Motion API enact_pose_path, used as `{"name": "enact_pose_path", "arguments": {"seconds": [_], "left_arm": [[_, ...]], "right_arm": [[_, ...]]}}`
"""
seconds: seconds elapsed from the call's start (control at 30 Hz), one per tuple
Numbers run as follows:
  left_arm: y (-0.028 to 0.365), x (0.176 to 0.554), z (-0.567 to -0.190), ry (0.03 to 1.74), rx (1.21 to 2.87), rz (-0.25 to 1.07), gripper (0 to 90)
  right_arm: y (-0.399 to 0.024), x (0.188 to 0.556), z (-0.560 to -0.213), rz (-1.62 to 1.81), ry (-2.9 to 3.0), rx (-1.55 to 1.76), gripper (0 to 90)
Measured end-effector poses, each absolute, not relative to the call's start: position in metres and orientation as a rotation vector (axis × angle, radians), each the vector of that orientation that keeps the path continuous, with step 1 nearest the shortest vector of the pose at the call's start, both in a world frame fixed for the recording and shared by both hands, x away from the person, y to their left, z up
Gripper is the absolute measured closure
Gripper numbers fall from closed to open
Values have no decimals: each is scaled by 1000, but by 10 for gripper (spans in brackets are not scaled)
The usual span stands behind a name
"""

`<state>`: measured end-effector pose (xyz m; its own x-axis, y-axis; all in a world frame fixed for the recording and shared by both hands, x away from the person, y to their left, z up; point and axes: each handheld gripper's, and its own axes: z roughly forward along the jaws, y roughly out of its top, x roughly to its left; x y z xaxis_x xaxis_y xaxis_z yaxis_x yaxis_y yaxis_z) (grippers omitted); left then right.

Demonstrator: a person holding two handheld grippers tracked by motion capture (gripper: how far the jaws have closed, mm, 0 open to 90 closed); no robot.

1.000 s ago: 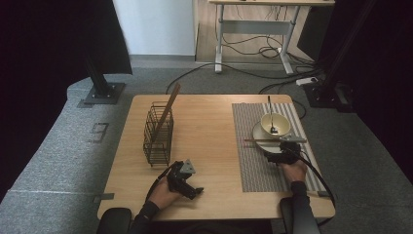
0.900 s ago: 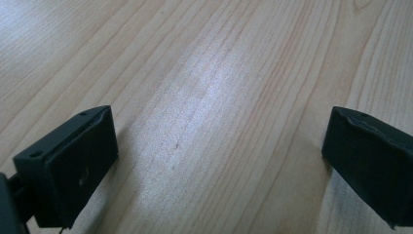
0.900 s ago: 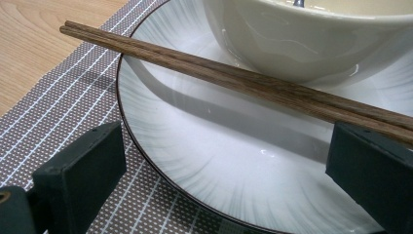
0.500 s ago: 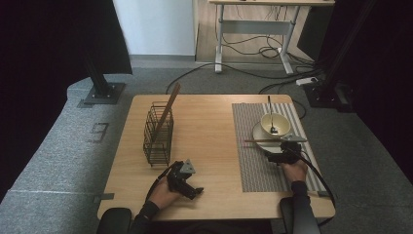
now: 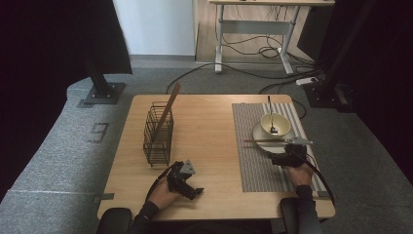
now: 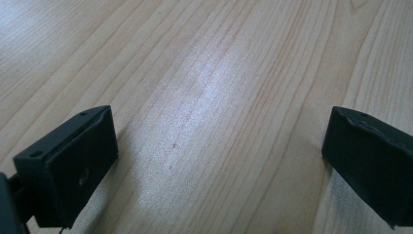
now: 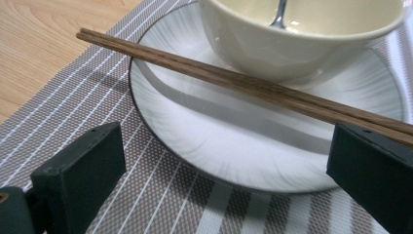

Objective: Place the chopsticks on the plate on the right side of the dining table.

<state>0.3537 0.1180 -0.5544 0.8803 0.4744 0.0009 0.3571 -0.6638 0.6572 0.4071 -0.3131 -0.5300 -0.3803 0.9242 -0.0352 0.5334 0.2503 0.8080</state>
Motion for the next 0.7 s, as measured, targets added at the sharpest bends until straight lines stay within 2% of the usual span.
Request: {"name": "enact_pose_path", "arguments": {"seconds": [0.43,0.7], "left_arm": [[118,353,-554,594,2364,224,0],[118,353,-554,591,2367,223,0]], "right_arm": [[-303,362,-524,944,2049,1254,0],[-285,348,-536,952,2149,1222,0]]}}
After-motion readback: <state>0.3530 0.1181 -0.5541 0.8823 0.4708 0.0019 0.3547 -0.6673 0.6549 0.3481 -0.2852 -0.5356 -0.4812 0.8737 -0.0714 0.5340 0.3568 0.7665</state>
